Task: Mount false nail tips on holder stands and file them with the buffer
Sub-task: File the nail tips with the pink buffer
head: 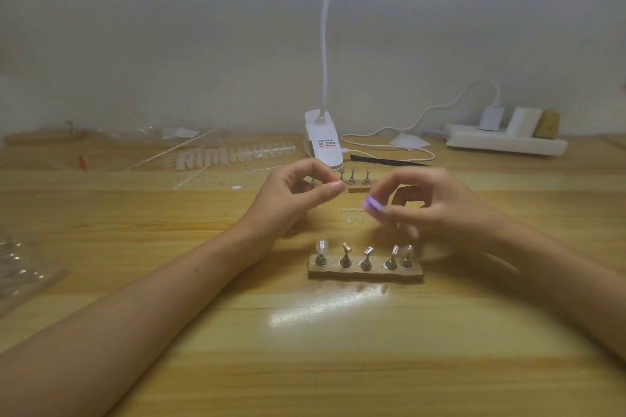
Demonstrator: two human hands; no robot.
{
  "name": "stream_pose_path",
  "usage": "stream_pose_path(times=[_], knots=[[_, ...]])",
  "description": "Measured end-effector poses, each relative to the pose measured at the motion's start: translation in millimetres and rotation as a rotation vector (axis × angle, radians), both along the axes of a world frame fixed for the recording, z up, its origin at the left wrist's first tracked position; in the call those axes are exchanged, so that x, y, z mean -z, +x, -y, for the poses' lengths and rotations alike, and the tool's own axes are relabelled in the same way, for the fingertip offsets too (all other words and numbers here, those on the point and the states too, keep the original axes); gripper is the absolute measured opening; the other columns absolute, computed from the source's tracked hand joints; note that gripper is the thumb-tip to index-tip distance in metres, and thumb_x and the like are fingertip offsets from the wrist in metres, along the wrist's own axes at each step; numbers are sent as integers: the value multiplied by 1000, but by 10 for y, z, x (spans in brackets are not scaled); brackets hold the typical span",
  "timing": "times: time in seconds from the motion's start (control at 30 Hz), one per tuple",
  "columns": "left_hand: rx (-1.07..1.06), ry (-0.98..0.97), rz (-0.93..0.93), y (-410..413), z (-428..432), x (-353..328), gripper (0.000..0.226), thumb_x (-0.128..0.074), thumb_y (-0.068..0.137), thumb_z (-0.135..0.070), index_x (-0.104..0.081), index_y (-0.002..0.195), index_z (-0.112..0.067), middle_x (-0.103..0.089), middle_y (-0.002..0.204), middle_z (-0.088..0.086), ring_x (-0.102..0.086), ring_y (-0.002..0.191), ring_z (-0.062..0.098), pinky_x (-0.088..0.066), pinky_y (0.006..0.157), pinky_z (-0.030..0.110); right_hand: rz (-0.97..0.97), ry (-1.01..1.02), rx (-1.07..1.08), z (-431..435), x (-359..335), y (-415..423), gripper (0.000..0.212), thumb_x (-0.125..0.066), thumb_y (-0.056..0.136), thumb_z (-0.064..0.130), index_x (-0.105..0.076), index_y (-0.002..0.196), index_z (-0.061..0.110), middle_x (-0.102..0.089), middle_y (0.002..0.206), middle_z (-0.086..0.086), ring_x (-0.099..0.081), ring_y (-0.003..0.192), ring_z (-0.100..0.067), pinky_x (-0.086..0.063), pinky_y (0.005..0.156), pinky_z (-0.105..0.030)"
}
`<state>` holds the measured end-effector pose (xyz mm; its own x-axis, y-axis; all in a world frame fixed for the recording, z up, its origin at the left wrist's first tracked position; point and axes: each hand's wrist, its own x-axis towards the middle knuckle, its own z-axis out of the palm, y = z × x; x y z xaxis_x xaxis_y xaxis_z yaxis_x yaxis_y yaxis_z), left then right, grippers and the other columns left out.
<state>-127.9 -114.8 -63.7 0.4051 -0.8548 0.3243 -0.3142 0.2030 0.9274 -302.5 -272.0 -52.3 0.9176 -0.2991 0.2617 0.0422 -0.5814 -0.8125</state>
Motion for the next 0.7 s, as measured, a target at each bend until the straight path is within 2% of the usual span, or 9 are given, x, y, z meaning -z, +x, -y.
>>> stream_pose_path(times=[0.1,0.23,0.3,0.37,0.43,0.53,0.63,0.7], knots=[[26,-19,15,-3,10,-1,12,-72,87,-23,-65,77,-25,-61,69,-18,-42,58,6,-34,51,10,45,385,29,-120,74,56,31,-76,85,29,-66,114,22,-72,95,-7,-74,80,-26,-59,60,-30],[73,-33,71,-20,15,1,12,-68,90,-15,-64,80,-20,-59,63,-21,-43,50,-2,-34,52,6,8,534,-62,-290,148,158,21,-67,90,20,-64,109,12,-75,102,-13,-75,94,-33,-61,65,-29],[83,-27,110,-19,15,1,10,-67,91,-14,-64,82,-17,-62,71,-17,-48,59,-1,-38,60,10,64,608,-19,-310,143,177,26,-68,86,19,-62,109,8,-75,102,-15,-74,94,-34,-63,71,-35],[68,-29,141,-13,19,6,9,-67,91,-13,-64,83,-17,-63,84,-8,-52,72,4,-42,69,16,150,717,79,-296,134,174,31,-68,83,18,-57,108,4,-74,100,-17,-75,92,-33,-62,67,-31],[59,-49,175,-14,21,12,12,-66,91,-10,-63,83,-18,-62,88,-3,-53,75,3,-42,72,18,148,722,82,-289,141,168,31,-69,82,16,-54,106,3,-73,99,-18,-75,91,-34,-60,66,-28],[57,-52,210,-21,23,13,14,-66,91,-7,-63,82,-18,-62,87,-2,-54,75,2,-43,72,17,88,633,7,-322,167,178,30,-71,82,17,-55,102,1,-74,100,-20,-74,92,-37,-62,71,-33],[44,-53,202,-13,24,16,13,-66,91,-7,-62,82,-17,-62,89,0,-53,77,3,-43,74,18,183,718,107,-310,150,176,30,-70,81,17,-54,101,2,-74,101,-19,-74,94,-35,-60,67,-27],[37,-63,204,-11,22,20,13,-66,91,-7,-62,83,-16,-62,90,1,-53,78,4,-43,75,19,128,670,61,-307,156,173,29,-70,81,16,-54,101,2,-75,100,-19,-74,94,-36,-61,70,-30]])
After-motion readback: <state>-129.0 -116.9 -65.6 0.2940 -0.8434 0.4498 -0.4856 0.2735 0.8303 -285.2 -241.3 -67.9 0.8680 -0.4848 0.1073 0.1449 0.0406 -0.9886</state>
